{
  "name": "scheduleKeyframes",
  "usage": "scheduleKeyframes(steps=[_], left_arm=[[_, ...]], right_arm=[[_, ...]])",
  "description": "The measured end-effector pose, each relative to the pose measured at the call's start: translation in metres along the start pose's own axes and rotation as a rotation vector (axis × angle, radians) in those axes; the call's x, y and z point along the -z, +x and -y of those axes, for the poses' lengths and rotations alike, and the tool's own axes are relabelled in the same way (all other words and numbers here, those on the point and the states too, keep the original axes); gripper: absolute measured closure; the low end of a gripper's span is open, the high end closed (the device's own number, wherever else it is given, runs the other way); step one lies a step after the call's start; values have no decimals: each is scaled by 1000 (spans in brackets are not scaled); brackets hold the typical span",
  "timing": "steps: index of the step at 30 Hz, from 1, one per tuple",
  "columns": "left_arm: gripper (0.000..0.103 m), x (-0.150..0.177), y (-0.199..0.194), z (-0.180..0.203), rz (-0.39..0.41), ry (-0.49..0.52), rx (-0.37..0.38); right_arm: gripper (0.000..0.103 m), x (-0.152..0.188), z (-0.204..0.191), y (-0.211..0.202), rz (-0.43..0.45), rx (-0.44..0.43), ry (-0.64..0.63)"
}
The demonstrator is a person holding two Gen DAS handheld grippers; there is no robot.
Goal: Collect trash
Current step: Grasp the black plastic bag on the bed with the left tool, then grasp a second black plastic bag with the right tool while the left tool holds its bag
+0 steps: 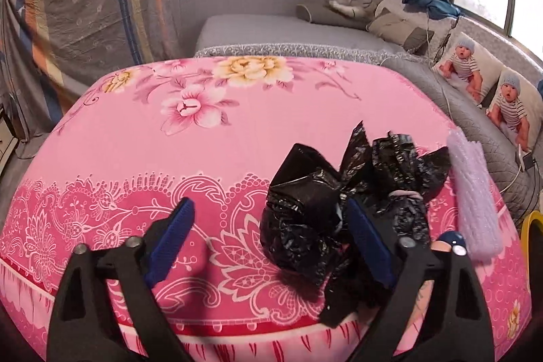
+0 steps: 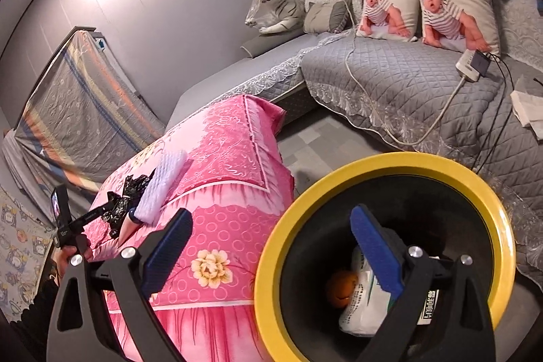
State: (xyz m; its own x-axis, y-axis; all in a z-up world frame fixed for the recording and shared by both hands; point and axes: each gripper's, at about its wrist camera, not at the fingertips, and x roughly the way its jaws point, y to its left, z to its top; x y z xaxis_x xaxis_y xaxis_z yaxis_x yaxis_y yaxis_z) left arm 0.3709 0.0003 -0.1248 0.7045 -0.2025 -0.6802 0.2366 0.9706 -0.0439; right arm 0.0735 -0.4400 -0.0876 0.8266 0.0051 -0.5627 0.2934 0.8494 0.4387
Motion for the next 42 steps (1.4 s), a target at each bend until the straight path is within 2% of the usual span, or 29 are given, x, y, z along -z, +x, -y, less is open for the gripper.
scheduleKeyframes(steps=[3, 4, 8, 16, 21, 26, 29, 33, 37, 42], left_arm=[[54, 1, 8, -9, -25, -63, 42], [69, 1, 9, -11, -28, -79, 59], [81, 1, -3, -10, -4, -61, 58], [82, 13, -67, -32, 56, -97, 89], [82, 31, -127, -43, 142, -88, 81], [82, 52, -177, -55, 220, -111, 57], [82, 70, -199, -62, 246, -136, 14], [82, 88, -215, -72, 260, -183, 3], [82, 99, -225, -81, 280, -232, 0], [82, 109, -232, -86, 295, -242, 17]], right_arm=[[12, 2, 6, -1, -3, 2, 16], [12, 2, 6, -2, -2, 2, 18], [12, 3, 3, -5, 0, -5, 9], [12, 2, -16, -16, 16, -41, -46], [12, 2, -45, -14, 7, -88, -117], [12, 2, -97, -2, -25, -170, -234], [12, 6, -140, 13, -66, -232, -317], [12, 16, -202, 36, -104, -288, -446], [12, 33, -269, 73, -192, -337, -549], [12, 49, -329, 123, -258, -261, -641]])
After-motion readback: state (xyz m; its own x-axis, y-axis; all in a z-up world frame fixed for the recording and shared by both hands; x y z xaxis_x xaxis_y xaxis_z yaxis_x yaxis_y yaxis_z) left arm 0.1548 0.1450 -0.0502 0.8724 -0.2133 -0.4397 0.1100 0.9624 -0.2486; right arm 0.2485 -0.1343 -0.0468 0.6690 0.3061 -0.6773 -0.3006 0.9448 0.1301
